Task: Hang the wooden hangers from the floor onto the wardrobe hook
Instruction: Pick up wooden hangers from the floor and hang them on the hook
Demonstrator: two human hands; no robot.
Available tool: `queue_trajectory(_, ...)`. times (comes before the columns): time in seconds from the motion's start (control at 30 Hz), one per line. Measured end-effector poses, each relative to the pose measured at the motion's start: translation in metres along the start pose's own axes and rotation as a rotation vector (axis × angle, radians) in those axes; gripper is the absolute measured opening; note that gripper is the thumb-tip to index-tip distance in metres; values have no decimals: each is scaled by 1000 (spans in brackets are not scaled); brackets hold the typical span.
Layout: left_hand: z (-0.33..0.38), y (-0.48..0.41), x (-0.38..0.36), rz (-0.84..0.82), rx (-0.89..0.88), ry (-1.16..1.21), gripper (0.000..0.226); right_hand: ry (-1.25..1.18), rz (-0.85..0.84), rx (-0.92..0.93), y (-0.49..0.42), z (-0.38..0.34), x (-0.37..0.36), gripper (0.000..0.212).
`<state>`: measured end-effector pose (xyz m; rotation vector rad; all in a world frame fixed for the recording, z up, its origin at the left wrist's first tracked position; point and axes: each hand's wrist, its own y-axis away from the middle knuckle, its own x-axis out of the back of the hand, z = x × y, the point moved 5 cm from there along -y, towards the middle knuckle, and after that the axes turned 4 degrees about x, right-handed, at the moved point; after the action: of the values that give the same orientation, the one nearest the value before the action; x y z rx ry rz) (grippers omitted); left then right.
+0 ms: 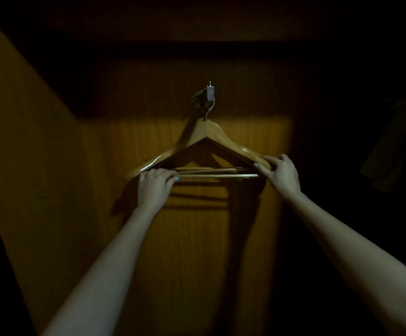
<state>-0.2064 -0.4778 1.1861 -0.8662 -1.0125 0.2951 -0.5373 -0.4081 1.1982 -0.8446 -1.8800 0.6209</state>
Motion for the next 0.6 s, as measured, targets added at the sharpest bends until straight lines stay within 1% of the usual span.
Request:
queue_trajectory(0.1,-1,2,-4,-22,10,-30,28,-3,-23,-27,-1,-1,-5,49)
queue_trajectory(0.17,-3,7,-5,-7,9,-48,28,25,-15,-19,2,-1,-6,50)
queue_trajectory(0.27,-7,10,-7,9,7,-29,29,50,-9,-8,4,1,-7,50)
queue_trajectory(0.43,-11,6,-13,-40,34,12,31,49,-35,-46,0,1,-13,50)
queue_trajectory(0.6,-10,7,-12,-62,34,19,33,116,-11,-76,4,-1,-16,50)
